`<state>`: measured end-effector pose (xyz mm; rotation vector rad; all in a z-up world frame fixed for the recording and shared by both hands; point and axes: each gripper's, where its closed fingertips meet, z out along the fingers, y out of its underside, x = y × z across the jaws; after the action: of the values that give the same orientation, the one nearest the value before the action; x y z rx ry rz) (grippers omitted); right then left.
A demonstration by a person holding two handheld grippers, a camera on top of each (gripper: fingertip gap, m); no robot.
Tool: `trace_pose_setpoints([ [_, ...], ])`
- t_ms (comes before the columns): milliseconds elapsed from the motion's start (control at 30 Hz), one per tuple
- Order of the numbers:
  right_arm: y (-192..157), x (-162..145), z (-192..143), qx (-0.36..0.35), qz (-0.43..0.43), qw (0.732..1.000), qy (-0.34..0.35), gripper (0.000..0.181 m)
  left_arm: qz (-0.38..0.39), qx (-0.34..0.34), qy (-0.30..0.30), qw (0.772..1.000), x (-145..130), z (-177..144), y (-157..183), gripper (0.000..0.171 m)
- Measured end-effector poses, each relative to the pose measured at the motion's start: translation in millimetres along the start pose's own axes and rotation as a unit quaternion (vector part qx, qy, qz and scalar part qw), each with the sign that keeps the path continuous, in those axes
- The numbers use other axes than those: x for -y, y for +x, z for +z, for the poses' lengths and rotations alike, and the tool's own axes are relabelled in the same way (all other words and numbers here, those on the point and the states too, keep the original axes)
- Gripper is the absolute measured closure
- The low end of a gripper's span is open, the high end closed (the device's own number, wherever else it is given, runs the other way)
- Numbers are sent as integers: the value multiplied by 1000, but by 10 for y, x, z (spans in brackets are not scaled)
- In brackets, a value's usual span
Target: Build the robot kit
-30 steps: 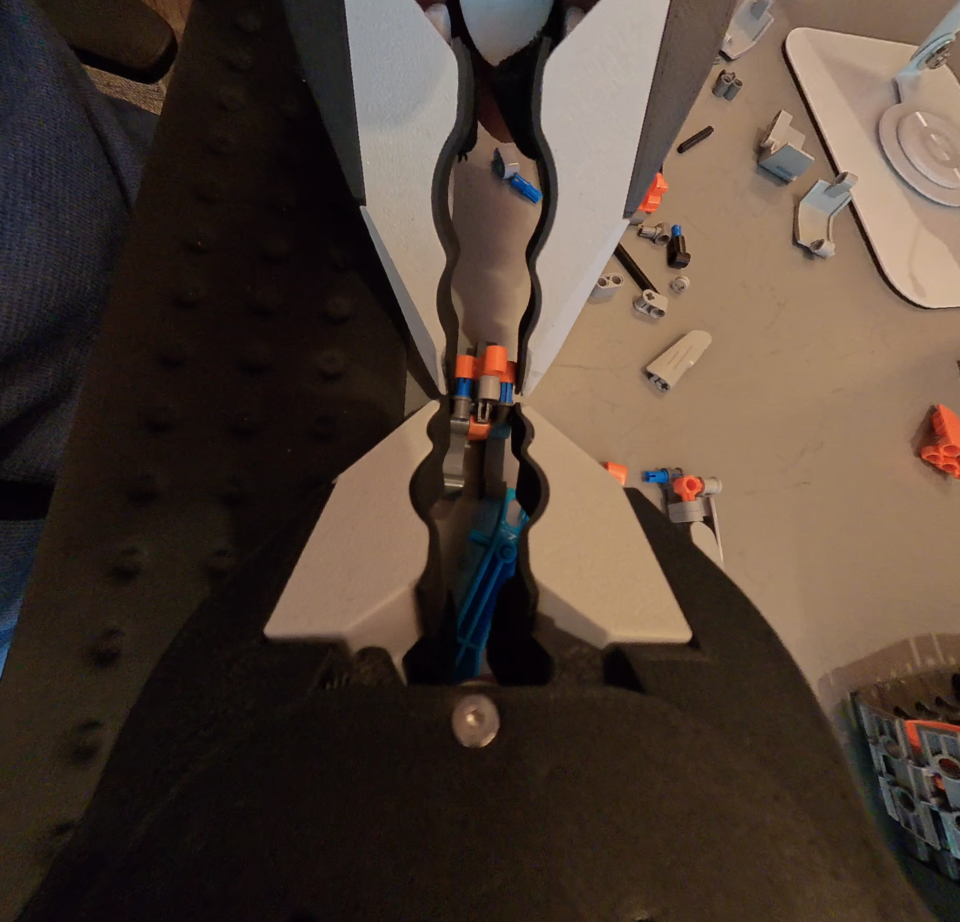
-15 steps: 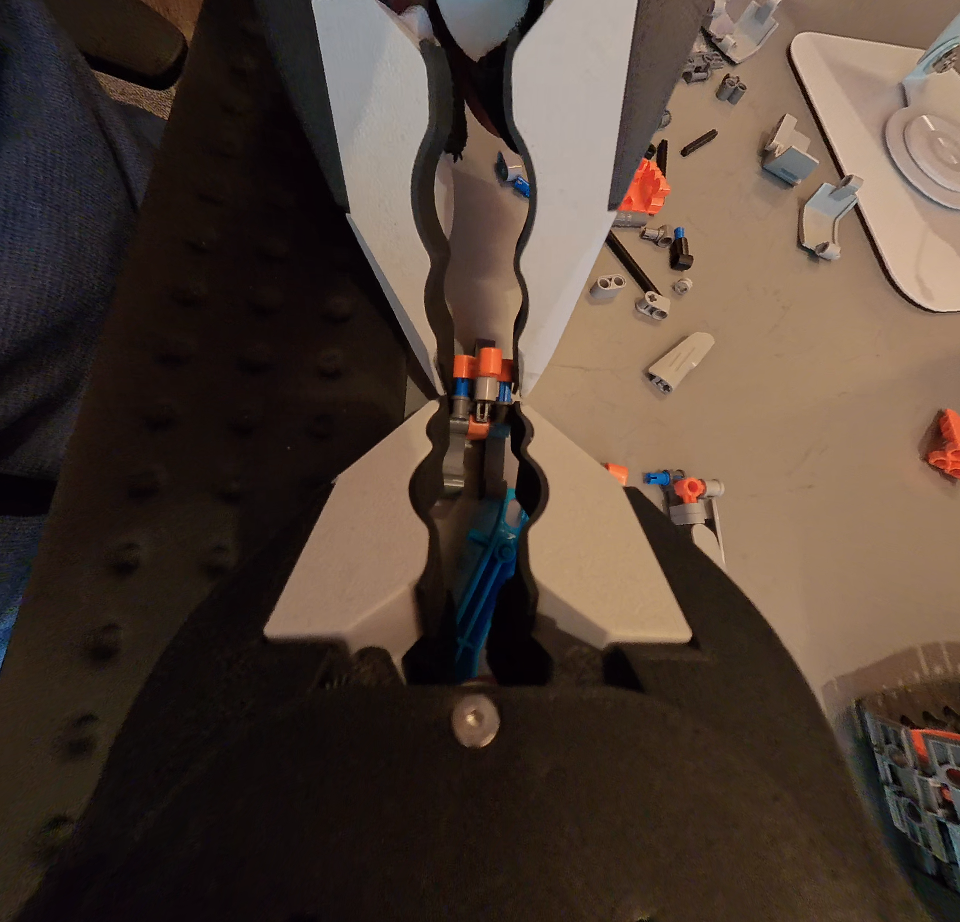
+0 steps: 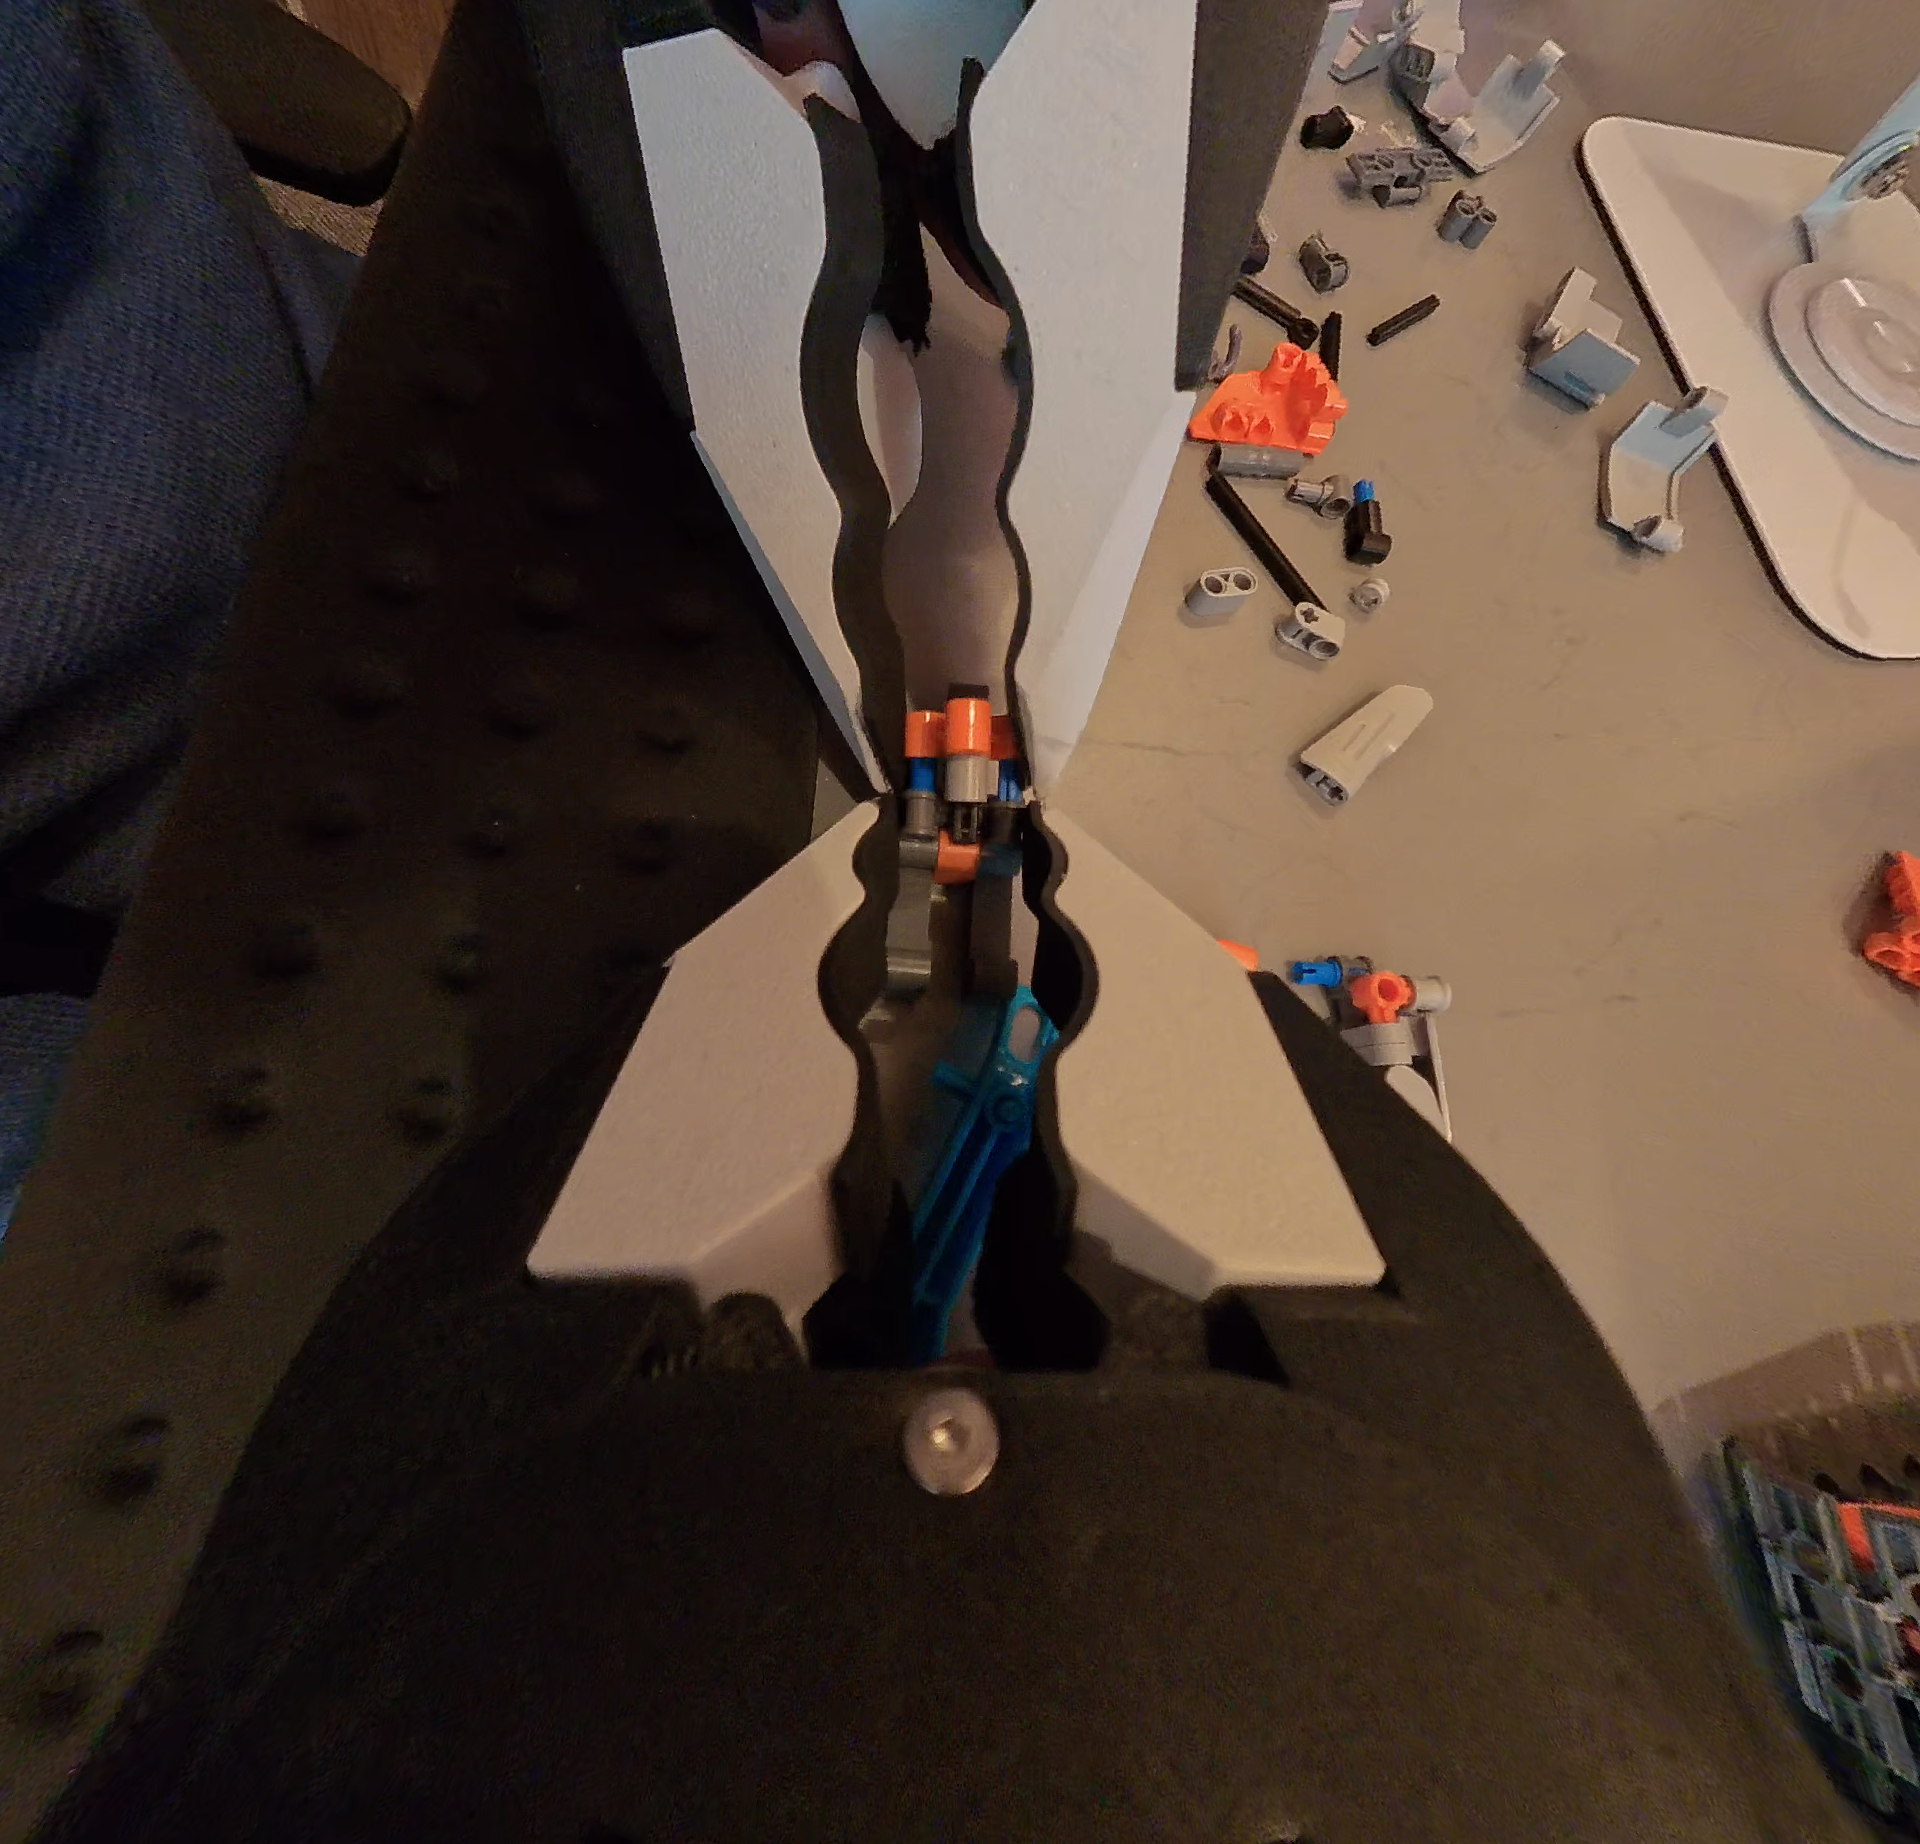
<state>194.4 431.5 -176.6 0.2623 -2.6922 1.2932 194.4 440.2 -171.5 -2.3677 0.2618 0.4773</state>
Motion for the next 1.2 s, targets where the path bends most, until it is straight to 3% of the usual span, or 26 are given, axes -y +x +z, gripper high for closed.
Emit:
trace_pose_setpoints([
  [233, 0, 5, 0, 2, 5, 1000, 9, 160, -12, 2, 27, 1000, -2, -2, -1, 152],
  [467, -12, 11, 4, 5, 9, 1000, 12, 160, -37, 24, 42, 998, -9, -28, -79, 133],
  [767, -15, 18, 12, 8, 11, 1000, 14, 160, -76, 8, 15, 997, -98, -33, -42, 140],
  [1000, -14, 17, 12, 9, 13, 1000, 14, 160, -132, -45, 30, 990, -143, -75, 27, 138],
  [1200, -14, 17, 12, 9, 13, 1000, 14, 160, -143, -61, 50, 987, -103, -60, 51, 149],
])
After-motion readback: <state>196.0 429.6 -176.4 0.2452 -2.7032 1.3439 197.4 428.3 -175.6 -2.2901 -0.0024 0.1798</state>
